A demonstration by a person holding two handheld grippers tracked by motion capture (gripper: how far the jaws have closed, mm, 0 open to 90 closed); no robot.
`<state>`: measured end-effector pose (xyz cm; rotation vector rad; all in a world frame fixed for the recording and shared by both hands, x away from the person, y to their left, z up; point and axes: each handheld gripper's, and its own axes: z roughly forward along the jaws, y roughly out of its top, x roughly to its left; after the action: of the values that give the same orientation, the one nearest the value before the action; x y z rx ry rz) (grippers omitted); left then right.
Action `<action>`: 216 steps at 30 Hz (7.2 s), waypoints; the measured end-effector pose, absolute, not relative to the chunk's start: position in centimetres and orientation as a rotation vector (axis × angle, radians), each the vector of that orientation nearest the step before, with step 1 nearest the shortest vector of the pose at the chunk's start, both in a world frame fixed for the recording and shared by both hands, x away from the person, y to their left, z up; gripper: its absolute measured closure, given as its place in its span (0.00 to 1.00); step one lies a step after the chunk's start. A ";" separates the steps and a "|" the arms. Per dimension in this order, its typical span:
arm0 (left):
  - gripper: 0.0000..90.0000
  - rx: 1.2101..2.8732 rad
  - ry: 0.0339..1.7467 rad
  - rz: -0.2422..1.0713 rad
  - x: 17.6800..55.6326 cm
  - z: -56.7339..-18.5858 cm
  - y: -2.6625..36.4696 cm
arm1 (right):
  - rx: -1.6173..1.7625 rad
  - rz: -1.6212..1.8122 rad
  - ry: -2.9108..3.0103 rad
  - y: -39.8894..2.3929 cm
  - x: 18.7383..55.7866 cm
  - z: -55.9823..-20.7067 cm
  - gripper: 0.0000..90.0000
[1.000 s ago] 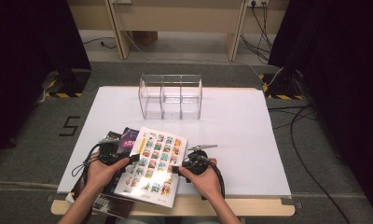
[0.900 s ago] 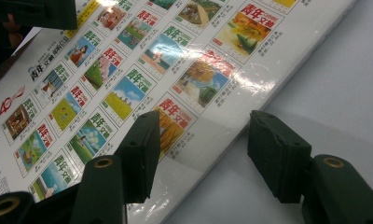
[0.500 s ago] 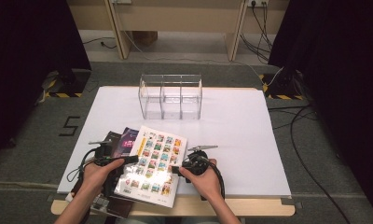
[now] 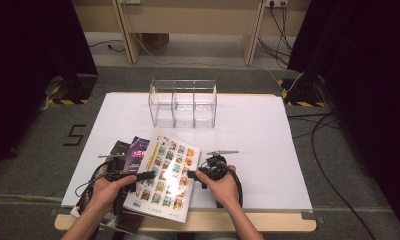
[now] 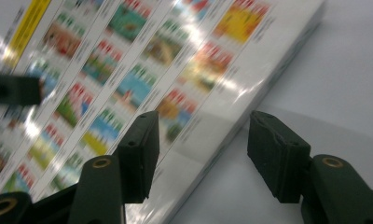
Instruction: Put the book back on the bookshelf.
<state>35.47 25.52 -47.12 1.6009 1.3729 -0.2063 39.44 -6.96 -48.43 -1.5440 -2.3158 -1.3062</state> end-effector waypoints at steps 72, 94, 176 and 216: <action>0.82 1.670 1.408 -0.156 34.4 -48.1 26.9 | -1.636 -1.250 -1.771 -7.2 46.6 -50.3 0.66; 0.77 1.676 1.398 -0.149 34.3 -47.7 27.5 | -1.521 -1.359 -1.822 -5.6 45.4 -48.2 0.77; 0.58 1.414 1.360 0.155 31.1 -47.7 30.5 | -2.013 -2.156 -2.248 -9.5 48.4 -27.1 0.82; 0.58 1.411 1.355 0.151 31.1 -47.8 30.7 | -2.066 -2.273 -2.227 -7.3 55.1 -26.7 0.82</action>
<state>31.05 30.71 -47.85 1.4114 1.3551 0.1507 55.13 -7.31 -26.69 -2.0664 -2.2267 -2.2731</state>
